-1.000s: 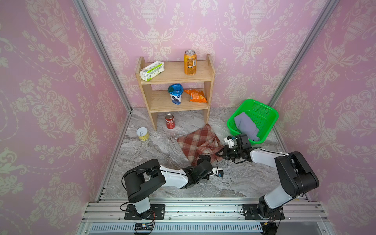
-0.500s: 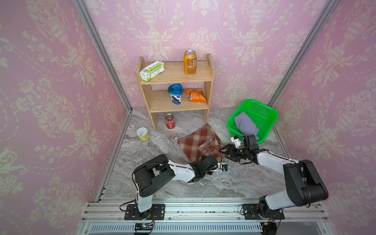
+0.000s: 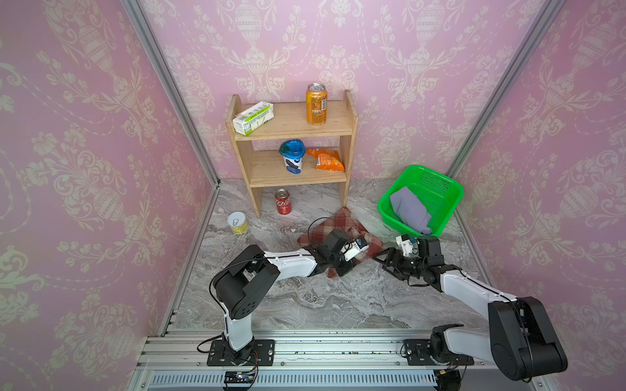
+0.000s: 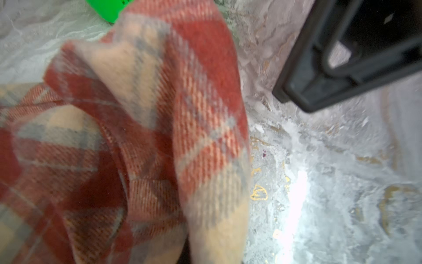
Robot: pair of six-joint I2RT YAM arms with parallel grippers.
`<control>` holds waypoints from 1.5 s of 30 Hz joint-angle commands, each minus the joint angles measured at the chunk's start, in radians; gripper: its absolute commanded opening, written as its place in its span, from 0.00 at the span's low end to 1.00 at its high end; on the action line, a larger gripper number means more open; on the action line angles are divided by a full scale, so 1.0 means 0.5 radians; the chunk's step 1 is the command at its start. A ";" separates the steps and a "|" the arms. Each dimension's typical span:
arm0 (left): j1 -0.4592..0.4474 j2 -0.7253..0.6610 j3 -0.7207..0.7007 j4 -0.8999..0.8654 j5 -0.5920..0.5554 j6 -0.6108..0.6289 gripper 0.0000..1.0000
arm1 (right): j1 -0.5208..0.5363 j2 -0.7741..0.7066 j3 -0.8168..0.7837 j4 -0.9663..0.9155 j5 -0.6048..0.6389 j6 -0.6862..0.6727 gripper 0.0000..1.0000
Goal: Roll up the skirts
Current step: Roll the skirt at the center of the board.
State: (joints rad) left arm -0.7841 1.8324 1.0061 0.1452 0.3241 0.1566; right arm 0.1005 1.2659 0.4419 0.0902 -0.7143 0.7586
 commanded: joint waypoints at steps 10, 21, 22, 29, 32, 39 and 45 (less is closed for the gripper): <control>0.246 0.239 -0.126 0.785 0.915 -1.047 0.00 | 0.133 0.402 0.151 0.537 0.055 0.214 0.87; 0.364 0.483 -0.151 1.440 1.203 -1.701 0.00 | 0.136 0.828 0.397 0.701 0.069 0.210 0.87; 0.368 0.510 -0.142 1.490 1.234 -1.757 0.00 | 0.139 0.857 0.416 0.713 0.076 0.211 0.86; 0.379 0.556 -0.139 1.522 1.325 -1.935 0.09 | 0.212 1.029 0.575 0.665 0.149 0.151 0.70; 0.406 0.489 -0.224 1.530 1.221 -1.898 0.27 | 0.245 1.121 0.626 0.640 0.169 0.141 0.58; 0.482 -0.001 -0.333 0.978 0.860 -1.404 0.78 | 0.260 1.171 0.573 0.706 0.169 0.194 0.12; 0.202 -0.660 -0.301 0.064 -0.005 -0.178 0.99 | 0.260 1.091 0.582 0.588 0.162 0.161 0.08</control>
State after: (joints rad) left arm -0.5953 1.6135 0.8421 0.4458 0.5762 -0.3317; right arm 0.2317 1.8339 0.7399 0.4515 -0.6621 0.8577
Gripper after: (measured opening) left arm 0.990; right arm 0.154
